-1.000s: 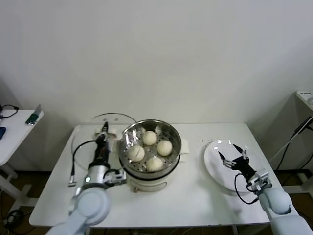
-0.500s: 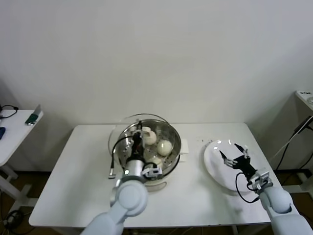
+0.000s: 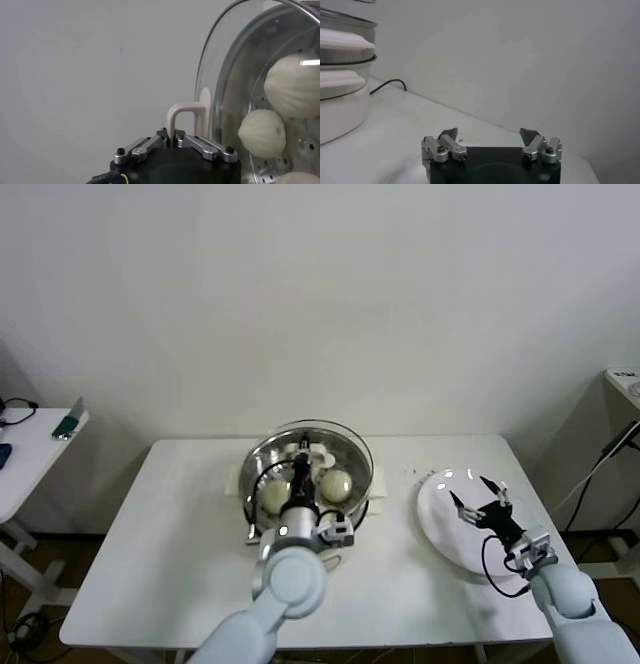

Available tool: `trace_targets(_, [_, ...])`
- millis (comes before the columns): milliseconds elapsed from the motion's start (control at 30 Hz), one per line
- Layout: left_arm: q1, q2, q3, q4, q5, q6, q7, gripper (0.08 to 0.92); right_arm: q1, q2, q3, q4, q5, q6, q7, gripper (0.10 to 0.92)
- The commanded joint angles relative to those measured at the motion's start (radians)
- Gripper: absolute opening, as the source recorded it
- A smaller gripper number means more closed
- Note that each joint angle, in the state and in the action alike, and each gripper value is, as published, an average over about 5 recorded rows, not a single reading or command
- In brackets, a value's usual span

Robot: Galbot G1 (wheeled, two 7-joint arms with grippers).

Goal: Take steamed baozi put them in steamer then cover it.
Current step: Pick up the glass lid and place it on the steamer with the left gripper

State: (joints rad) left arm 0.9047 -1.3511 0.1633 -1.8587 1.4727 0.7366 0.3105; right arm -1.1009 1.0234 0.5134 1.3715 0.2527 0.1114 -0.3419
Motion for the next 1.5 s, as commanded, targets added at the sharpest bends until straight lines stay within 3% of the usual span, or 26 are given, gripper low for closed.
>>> trace_targets(33, [-0.014,-0.020,0.020,0.025,0.020,0.049,0.017,0.152,0.003,0.003,0.000,-0.002,-0.006,-0.001,-0.001,0.823])
trace_targets(1500, [-0.006,-0.013,-0.001,0.098,-0.007,0.049,-0.028,0.152,0.009,0.020,0.012,-0.028,-0.028,0.011,-0.018,0.823])
